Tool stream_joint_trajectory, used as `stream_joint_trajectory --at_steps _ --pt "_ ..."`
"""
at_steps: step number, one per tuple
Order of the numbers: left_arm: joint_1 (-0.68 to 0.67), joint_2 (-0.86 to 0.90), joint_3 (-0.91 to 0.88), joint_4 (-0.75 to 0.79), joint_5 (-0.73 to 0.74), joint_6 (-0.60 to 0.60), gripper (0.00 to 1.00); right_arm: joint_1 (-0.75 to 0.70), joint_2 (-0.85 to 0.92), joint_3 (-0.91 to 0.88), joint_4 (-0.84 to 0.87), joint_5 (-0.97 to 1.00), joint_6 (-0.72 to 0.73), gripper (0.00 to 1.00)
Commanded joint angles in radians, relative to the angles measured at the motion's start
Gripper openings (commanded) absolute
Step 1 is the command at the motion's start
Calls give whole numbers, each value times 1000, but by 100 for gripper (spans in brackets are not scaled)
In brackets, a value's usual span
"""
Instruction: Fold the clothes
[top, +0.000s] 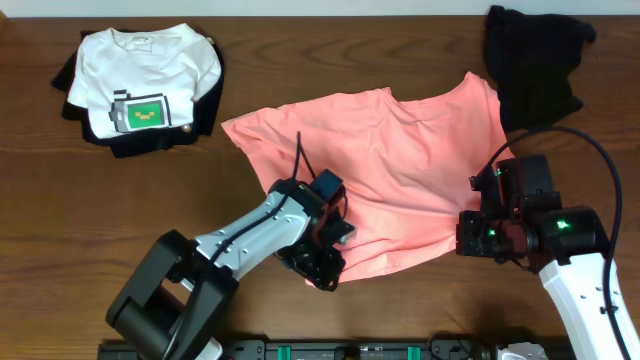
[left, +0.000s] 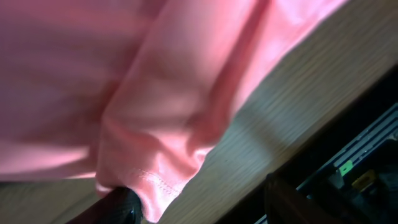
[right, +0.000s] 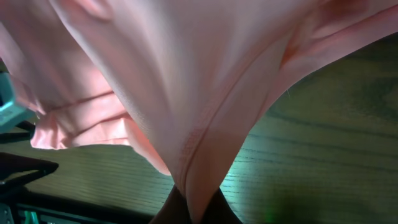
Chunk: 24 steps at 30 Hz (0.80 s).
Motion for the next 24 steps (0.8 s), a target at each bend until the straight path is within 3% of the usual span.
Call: stream_joint_trajectory --at_steps 1,9,18,24 --pt "-14 6 -6 6 -1 25 60 -8 -6 20 -3 6 -11 1" --pt "-14 8 -39 24 -29 21 48 -8 -6 20 -5 6 -11 1" --pt "-14 8 -87 81 -60 -38 45 -8 -6 20 -5 6 -11 1" --pt "-14 8 -87 97 -59 -66 24 -8 -6 20 -4 5 -10 1"
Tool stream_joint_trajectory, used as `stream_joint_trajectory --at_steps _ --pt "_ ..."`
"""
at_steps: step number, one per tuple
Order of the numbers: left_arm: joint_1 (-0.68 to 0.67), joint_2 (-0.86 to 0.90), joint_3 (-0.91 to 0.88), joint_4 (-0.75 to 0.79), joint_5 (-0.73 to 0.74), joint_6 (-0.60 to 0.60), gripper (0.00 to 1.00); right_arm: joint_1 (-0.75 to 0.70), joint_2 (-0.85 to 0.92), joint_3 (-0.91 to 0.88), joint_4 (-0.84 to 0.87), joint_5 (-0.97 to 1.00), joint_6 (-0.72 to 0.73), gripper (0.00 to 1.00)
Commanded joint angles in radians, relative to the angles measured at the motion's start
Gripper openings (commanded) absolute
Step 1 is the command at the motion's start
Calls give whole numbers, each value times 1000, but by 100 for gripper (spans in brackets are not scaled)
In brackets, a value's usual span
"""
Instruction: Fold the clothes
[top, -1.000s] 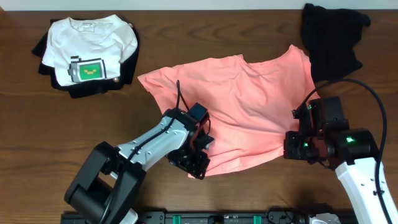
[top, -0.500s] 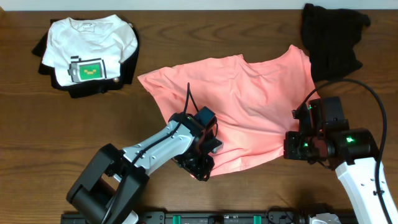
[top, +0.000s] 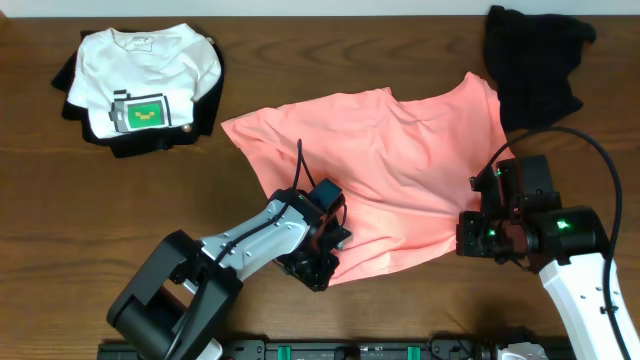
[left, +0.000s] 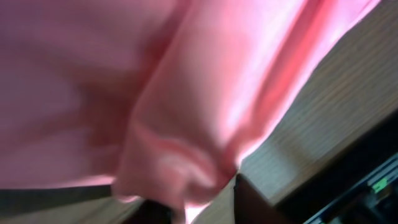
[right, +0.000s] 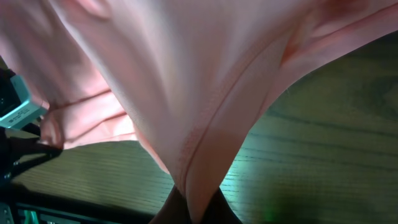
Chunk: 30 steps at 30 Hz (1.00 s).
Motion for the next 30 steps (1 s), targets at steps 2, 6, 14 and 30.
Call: stream_joint_trajectory --at_steps 2,6,14,30 --pt "-2 8 -13 14 -12 -29 23 -8 -6 20 0 5 -10 1" --pt "-2 8 -15 37 -12 -40 23 -8 -6 20 -1 5 -10 1" --pt "-2 7 -14 69 -13 -56 6 -8 -6 20 2 5 -10 1" --pt "124 -191 156 -72 -13 -74 6 -8 -6 20 42 -3 -10 1"
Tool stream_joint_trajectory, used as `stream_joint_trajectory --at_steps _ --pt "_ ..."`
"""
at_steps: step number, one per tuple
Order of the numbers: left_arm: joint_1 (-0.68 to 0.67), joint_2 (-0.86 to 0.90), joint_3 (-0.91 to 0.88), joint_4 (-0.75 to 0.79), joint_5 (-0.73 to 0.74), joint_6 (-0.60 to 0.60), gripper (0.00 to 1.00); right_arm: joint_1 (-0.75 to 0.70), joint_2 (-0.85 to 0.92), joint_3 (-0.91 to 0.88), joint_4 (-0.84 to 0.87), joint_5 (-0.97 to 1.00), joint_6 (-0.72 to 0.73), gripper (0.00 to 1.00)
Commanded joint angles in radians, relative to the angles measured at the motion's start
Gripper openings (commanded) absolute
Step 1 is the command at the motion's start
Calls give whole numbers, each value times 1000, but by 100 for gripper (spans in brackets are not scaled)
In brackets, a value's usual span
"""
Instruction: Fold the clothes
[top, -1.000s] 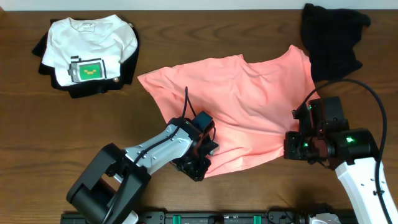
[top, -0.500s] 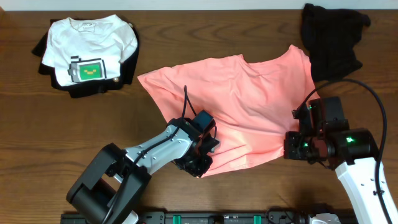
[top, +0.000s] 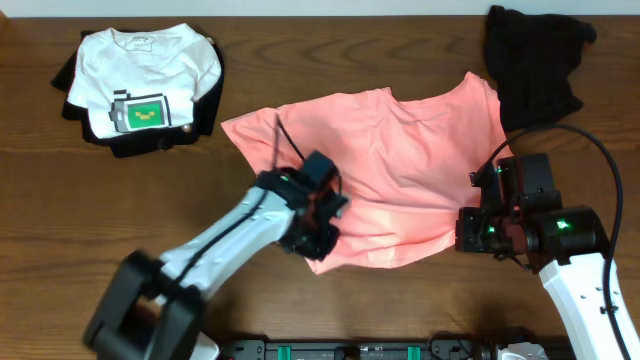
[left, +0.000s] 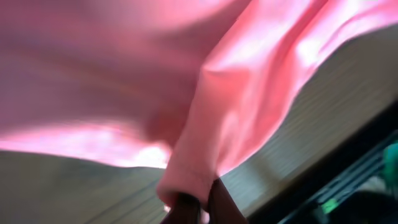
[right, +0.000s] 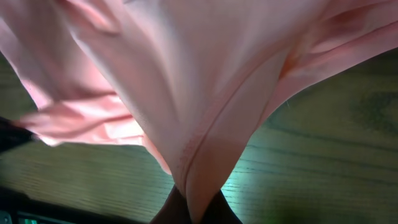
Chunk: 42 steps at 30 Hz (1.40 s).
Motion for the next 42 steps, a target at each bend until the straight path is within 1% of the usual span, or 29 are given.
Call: stream_joint_trajectory --at_steps 1,9,15,19,23,30,33,36,42 --pt "48 -108 31 -26 -13 -5 6 -8 -6 20 3 -2 -10 1" --pt "157 -332 31 -95 -112 -36 6 -8 -6 20 3 -2 0 1" --pt "222 -436 31 -99 -118 -72 6 -7 -17 21 -2 -10 46 1" --pt "245 -468 31 -102 -119 -76 6 -7 -59 37 -29 16 83 1" --pt "253 -481 31 -102 -155 -92 6 -7 -100 59 -104 87 126 1" --pt "253 -487 31 -102 -156 -106 6 -7 -114 59 -165 89 140 1" --pt "253 -484 31 -101 -163 -105 6 -7 -95 59 -108 88 114 1" --pt "253 -482 31 -96 -171 -106 6 -7 -54 59 8 87 74 1" --pt "253 -456 29 -94 -257 -133 6 5 113 59 249 77 -18 1"
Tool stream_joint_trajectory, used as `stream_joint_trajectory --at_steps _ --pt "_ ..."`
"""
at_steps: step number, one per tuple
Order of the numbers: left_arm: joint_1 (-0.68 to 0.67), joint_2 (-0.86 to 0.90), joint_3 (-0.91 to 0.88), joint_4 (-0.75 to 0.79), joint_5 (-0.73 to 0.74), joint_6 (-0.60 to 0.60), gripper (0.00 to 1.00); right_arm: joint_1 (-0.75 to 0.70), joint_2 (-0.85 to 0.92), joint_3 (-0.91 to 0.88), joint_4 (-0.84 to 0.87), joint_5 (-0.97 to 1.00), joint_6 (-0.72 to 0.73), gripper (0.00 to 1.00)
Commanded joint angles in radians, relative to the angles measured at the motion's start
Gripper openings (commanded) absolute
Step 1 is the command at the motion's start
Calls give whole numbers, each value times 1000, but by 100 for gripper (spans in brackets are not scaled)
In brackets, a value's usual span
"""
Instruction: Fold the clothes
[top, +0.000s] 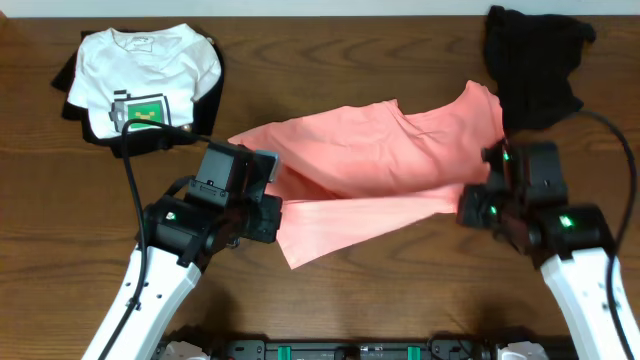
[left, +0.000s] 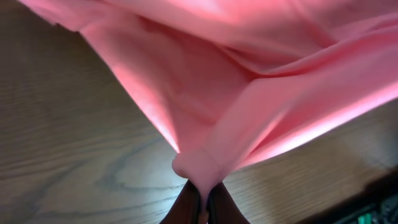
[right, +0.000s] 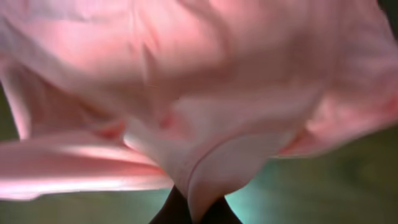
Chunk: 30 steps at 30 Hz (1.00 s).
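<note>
A salmon-pink T-shirt hangs stretched between both arms over the middle of the brown table. My left gripper is shut on its left hem corner, and the wrist view shows the cloth pinched in the left gripper. My right gripper is shut on the right hem corner, where a fold of the shirt runs into the right gripper. The lower flap sags toward the front.
A folded white T-shirt with a camera print lies on dark clothes at the back left. A crumpled black garment sits at the back right corner, just past the pink shirt's sleeve.
My left gripper has carried its hem corner from the front middle of the table out to the left. My right gripper has shifted slightly toward the back. The shirt is now lifted and pulled taut.
At first the shirt lay spread on the table, my right gripper shut on its right hem and the left open at the front hem. The left then shut on the hem and drew it back. Now both hold the shirt stretched wide.
</note>
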Motion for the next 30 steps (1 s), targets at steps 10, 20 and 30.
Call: stream_joint_trajectory --at_steps 10,20,30 --pt "6 168 8 40 -90 -55 6 59 321 18 246 7 -95 1" --pt "6 402 6 50 -119 -96 6 63 375 18 348 15 -146 1" --pt "6 503 6 50 -119 -96 6 63 377 18 375 19 -161 1"
